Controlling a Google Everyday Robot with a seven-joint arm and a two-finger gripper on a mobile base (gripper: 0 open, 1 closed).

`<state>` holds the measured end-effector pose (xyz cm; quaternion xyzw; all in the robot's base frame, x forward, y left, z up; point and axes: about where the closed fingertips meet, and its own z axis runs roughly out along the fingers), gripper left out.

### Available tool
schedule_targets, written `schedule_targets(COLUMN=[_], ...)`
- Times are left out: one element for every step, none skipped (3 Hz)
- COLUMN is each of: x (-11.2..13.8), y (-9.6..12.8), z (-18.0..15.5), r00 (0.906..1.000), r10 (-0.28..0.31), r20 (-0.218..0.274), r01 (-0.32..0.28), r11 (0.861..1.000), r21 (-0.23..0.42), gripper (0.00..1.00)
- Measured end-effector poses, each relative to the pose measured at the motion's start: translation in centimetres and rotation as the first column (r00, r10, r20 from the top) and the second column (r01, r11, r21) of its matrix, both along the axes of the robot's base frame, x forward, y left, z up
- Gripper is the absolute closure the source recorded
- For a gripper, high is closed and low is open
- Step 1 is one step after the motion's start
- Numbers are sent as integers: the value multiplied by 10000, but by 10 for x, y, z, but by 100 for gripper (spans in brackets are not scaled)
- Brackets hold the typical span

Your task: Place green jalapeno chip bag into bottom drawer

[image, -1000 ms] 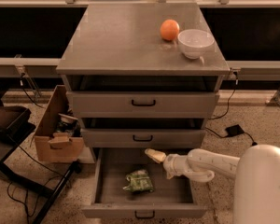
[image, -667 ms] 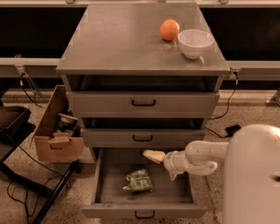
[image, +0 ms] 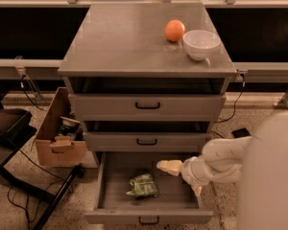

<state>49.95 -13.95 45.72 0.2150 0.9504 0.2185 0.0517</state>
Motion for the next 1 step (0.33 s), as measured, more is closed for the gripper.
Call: schedule_targets(x=[-42], y=[-38], z=[74], r00=[9647], r10=[-1206], r20=[2340], r01=[1303], r11=[9911], r21=[-265], gripper=[0])
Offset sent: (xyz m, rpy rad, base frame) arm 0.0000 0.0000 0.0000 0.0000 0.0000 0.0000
